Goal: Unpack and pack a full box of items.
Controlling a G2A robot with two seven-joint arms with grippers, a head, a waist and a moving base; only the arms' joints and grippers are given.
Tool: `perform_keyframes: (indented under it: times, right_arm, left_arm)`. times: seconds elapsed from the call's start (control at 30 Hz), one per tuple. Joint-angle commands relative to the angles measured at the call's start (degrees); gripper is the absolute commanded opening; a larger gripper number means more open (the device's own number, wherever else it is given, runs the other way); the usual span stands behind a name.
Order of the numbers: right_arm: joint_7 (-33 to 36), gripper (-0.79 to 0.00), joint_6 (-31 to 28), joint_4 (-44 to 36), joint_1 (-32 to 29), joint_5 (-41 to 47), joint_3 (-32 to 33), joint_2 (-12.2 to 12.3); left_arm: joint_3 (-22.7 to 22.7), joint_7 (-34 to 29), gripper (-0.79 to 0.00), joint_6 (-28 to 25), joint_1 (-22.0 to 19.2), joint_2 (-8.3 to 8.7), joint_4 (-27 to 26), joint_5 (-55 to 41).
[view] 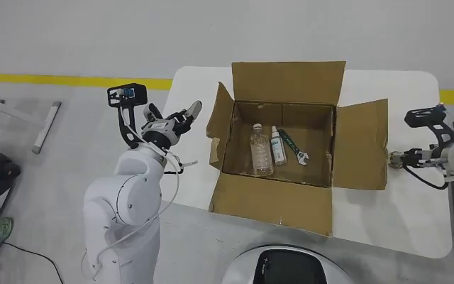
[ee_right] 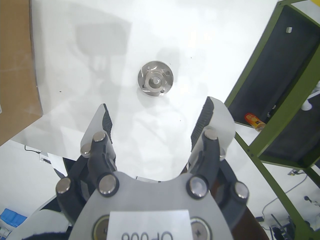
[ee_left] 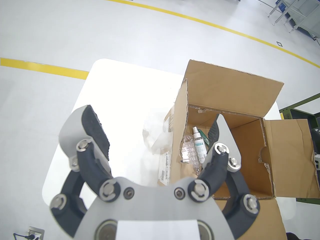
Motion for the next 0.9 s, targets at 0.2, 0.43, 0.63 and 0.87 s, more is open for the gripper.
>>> perform_keyframes:
  times: [0.2,0.43,0.63,0.87]
  right_arm:
    - [-1.7,-0.369,0.8,4.2,2.3,-1.0,-3.9,-0.3]
    - [-2.4,-0.385,1.5,5.9,3.2,-1.7,-5.5,-0.4]
    - [-2.6,-0.332,2.0,6.9,3.7,-1.9,-6.0,-0.4]
    - [-2.9,-0.379,2.2,8.1,4.2,-1.6,-6.6,-0.5]
  left_arm:
    - [0.0,0.0,0.0,0.0,0.0,0.0,0.0,0.0]
    - [0.0,0.0,0.0,0.0,0.0,0.0,0.0,0.0]
    - [0.0,0.0,0.0,0.0,0.0,0.0,0.0,0.0]
    - [0.0,0.0,0.0,0.0,0.0,0.0,0.0,0.0]
